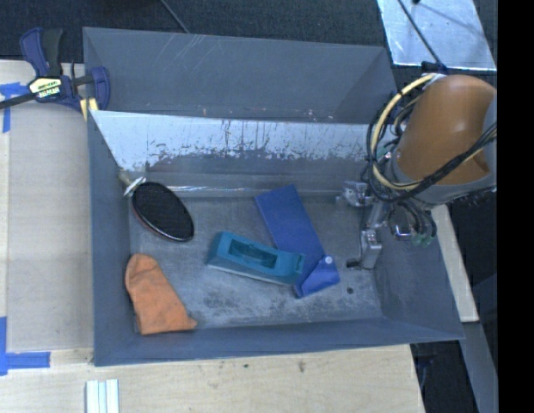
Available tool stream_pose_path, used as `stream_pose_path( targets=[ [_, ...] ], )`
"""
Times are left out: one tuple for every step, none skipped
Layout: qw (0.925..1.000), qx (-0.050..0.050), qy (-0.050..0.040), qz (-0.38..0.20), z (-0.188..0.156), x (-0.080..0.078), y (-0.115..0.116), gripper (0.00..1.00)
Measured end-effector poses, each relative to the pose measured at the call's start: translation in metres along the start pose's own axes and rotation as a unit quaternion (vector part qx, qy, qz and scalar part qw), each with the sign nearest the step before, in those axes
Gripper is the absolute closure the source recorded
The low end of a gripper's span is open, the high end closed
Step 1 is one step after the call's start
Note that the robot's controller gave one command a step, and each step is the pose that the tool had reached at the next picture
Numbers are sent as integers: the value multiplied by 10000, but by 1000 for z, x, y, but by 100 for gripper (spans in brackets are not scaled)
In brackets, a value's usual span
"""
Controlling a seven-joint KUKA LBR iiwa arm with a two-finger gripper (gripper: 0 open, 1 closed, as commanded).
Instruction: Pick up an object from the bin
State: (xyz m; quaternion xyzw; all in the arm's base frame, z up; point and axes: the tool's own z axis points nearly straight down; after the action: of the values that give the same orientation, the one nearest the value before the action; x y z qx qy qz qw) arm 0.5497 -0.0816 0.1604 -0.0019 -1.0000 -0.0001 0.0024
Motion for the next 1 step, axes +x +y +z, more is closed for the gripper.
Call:
stream_pose_path(
  targets=[
    [10000,5,-42,-13,-5,-2,0,0]
  ],
)
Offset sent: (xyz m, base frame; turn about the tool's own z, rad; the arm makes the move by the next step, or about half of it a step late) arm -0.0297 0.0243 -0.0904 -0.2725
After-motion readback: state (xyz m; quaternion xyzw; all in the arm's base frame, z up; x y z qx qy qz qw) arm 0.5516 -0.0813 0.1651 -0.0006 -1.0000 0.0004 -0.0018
